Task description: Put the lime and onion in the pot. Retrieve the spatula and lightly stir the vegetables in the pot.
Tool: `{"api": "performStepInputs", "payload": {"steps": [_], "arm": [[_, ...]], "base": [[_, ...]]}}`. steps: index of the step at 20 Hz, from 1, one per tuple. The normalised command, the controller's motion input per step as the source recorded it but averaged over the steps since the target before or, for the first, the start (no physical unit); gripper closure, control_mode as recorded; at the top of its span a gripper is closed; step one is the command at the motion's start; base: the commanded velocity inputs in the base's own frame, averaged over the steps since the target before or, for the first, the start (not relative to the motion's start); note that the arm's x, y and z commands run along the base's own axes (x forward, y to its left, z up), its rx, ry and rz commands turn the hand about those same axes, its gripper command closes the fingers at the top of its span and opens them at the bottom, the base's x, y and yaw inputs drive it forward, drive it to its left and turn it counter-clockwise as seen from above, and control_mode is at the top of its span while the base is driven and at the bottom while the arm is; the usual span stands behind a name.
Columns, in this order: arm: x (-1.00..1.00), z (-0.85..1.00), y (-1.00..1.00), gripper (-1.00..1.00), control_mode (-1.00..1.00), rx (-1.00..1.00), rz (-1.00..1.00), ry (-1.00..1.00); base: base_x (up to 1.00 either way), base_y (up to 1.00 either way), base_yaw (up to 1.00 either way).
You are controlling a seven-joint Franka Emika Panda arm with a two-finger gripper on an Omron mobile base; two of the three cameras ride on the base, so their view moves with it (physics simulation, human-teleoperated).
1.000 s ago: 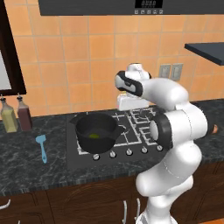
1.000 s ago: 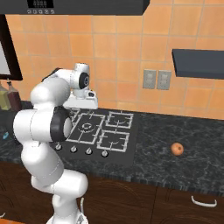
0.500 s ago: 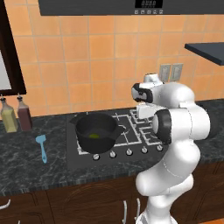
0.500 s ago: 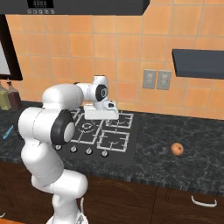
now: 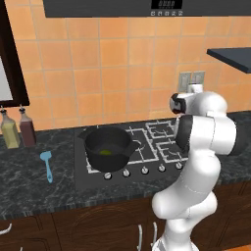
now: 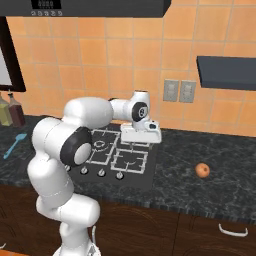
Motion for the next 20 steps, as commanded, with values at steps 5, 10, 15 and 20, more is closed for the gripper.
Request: {"api": "performStepInputs", "payload": {"steps": [5,10,15,20], "arm": [[0.0,-0.03,-1.0,-1.0,-1.0,0.06,-0.05,0.0],[-0.15,-0.18,-1.0,-1.0,-1.0,0.01,0.02,-0.01],[-0.11,0.0,-0.99,-1.0,-1.0,0.01,0.09,-0.06],[0.13,-0.08,-0.37,-1.0,-1.0,0.02,0.02,-0.05]], "base": [[0.0,0.0,0.0],[0.0,0.0,0.0],[0.0,0.0,0.0],[0.0,0.0,0.0]]}}
